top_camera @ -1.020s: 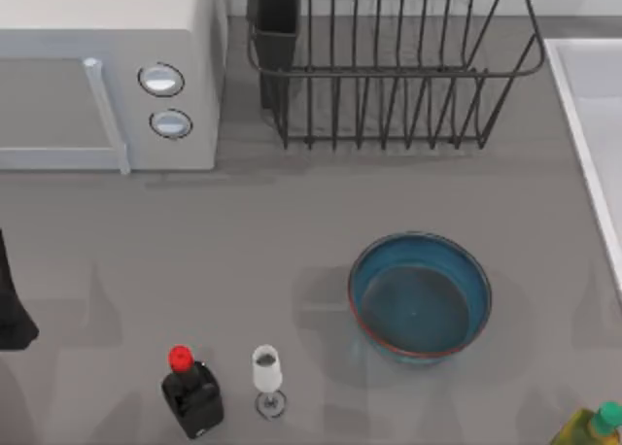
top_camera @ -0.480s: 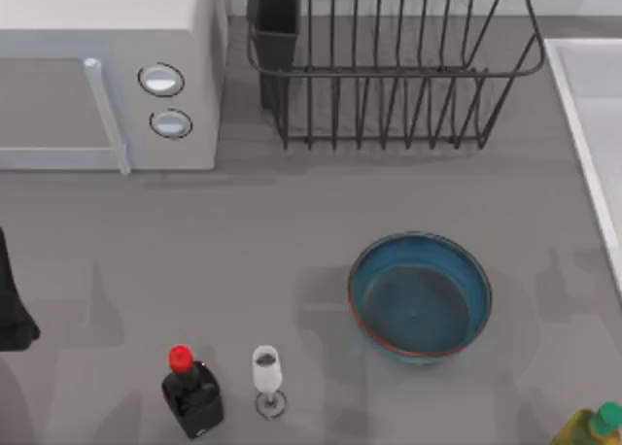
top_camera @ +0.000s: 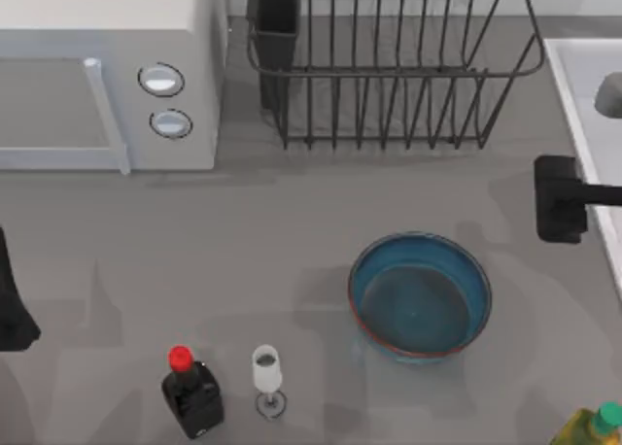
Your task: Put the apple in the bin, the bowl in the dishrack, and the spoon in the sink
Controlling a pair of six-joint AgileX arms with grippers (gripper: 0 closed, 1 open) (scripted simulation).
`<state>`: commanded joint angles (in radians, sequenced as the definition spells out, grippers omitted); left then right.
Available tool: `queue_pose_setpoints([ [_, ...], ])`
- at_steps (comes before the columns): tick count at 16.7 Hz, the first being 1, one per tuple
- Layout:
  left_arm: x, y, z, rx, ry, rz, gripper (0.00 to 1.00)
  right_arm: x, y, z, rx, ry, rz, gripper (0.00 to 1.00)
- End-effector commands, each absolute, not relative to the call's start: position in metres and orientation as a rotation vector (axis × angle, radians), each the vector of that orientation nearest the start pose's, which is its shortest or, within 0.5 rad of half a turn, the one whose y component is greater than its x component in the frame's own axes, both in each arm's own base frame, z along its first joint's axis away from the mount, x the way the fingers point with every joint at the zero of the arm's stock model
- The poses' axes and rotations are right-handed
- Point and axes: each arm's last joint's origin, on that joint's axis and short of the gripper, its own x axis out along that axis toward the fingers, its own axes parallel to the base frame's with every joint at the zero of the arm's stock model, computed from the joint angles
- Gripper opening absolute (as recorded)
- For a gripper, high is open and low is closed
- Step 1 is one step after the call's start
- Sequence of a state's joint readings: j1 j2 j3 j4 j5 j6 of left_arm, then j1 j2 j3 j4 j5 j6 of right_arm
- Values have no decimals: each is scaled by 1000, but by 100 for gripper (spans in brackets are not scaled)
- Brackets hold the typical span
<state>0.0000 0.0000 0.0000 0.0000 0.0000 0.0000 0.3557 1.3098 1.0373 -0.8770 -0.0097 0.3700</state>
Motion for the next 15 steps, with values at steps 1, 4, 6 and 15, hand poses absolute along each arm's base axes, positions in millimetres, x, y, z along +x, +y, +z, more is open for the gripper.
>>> queue_pose_setpoints([
  [1, 106, -1, 160, 0, 0, 0, 100, 247, 101, 253, 112, 1257, 96, 100],
  [4, 106, -1, 160, 0, 0, 0, 100, 277, 134, 240, 65, 1443, 46, 100],
  [6, 106, -1, 160, 0, 0, 0, 100, 289, 151, 233, 36, 1517, 18, 100],
  [15, 106, -1, 160, 0, 0, 0, 100, 300, 167, 228, 11, 1570, -9, 100],
])
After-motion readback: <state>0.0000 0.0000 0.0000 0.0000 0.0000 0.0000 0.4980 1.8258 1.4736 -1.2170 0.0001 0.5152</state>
